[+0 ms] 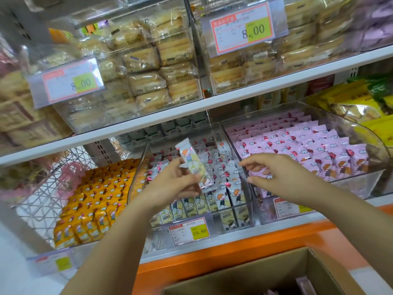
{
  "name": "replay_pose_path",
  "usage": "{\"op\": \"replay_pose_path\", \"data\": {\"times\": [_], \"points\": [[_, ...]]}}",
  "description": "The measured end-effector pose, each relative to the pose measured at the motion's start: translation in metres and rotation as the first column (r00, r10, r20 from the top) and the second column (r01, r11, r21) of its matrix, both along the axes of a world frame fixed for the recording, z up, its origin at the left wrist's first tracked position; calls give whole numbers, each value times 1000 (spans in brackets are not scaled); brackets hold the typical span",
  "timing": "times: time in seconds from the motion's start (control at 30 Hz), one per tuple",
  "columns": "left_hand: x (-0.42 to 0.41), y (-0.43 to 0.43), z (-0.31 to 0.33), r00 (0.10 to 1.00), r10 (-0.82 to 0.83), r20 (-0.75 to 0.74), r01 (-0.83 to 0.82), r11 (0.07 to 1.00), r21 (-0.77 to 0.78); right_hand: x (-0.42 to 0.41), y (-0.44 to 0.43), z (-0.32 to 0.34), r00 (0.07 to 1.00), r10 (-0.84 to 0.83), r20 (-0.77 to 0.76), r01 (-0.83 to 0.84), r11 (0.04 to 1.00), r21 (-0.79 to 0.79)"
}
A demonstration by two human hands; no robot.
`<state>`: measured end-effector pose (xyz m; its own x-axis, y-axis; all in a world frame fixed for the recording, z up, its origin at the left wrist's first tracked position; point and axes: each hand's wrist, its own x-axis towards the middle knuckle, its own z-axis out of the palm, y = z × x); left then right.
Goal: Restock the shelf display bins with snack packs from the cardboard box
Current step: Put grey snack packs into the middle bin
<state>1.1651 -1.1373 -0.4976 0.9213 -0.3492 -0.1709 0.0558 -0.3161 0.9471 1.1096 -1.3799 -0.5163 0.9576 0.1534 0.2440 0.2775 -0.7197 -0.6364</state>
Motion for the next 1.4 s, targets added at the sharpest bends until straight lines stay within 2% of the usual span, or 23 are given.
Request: {"op": "replay_pose_path", "data": {"times": [0.1,0.17,0.3,0.43,0.5,0.7,0.77,0.87,1.03,1.23,1.3,1.4], "points": [[-8,8,-5,996,-14,89,-13,955,297,0,0,0,1000,0,1,0,1000,0],[-12,6,-9,994,-63,88,19,901,433,-1,0,1,1000,1,4,-1,1000,6],[-15,-11,-17,988,-95,120,7,811,585,0,-1,0,1000,8,6,-8,1000,7],[-13,-17,-9,982,-68,176,-65,755,652,1,-2,-3,1000,5,8,-5,1000,18],[-9,-15,4,978,-62,199,-84,755,650,2,-2,-4,1000,8,11,-9,1000,23],[20,-52,17,912,-68,404,-197,791,579,3,-3,-4,1000,13,2,-13,999,47],[33,-71,13,902,-65,427,-209,800,563,3,-3,-4,1000,19,9,-19,999,36],[46,-88,9,936,-21,351,-173,842,512,3,-4,-5,1000,27,-1,-27,999,20],[51,-96,5,935,163,316,-245,939,241,4,-5,-5,999,29,-23,-28,999,20],[50,-102,3,937,229,263,-266,957,113,3,-5,-5,999,30,-21,-30,999,18],[46,-96,5,938,271,215,-277,961,-5,1,-5,-4,999,30,-15,-29,1000,11],[26,-73,10,956,287,64,-258,922,-288,-1,-1,0,997,-12,77,10,1000,25]]}}
